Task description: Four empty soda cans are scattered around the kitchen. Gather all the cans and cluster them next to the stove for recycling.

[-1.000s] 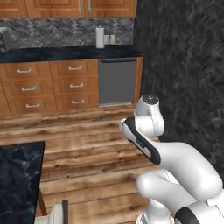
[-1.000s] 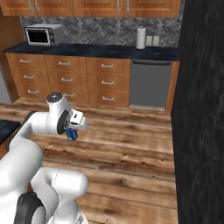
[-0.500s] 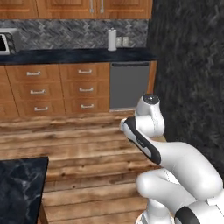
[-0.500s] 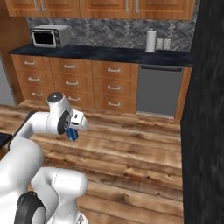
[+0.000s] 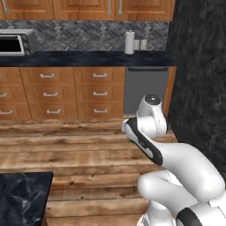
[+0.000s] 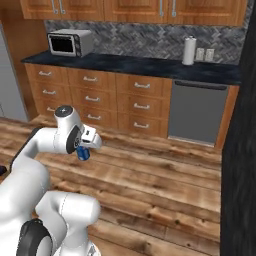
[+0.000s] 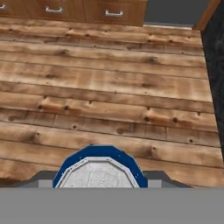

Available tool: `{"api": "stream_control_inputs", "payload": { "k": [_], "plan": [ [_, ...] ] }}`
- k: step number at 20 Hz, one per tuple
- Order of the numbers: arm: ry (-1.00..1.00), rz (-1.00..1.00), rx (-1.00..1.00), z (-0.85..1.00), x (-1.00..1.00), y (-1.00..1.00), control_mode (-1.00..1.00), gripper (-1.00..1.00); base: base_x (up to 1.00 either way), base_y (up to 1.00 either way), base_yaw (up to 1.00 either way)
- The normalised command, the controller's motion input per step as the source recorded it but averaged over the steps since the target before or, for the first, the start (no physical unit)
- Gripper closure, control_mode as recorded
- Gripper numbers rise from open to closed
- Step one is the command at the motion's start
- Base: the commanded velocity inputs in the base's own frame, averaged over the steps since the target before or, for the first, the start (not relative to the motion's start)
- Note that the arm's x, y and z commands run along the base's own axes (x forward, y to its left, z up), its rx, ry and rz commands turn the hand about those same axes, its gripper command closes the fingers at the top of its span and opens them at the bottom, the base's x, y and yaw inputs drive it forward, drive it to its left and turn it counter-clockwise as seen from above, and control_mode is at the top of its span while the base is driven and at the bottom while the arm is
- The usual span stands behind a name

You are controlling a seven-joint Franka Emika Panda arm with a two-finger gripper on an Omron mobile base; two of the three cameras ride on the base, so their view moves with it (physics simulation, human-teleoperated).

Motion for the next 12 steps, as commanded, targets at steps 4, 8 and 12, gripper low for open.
{"api": "stream_control_inputs", "payload": {
  "k": [4, 8, 12],
  "plan": [
    [0.0, 0.0, 0.0, 0.0, 0.0, 0.0, 1.0, 1.0, 0.55, 0.07, 0.24],
    [0.0, 0.0, 0.0, 0.0, 0.0, 0.0, 1.0, 1.0, 0.56, 0.08, 0.24],
    [0.0, 0.0, 0.0, 0.0, 0.0, 0.0, 1.0, 1.0, 0.55, 0.07, 0.25]
  ]
}}
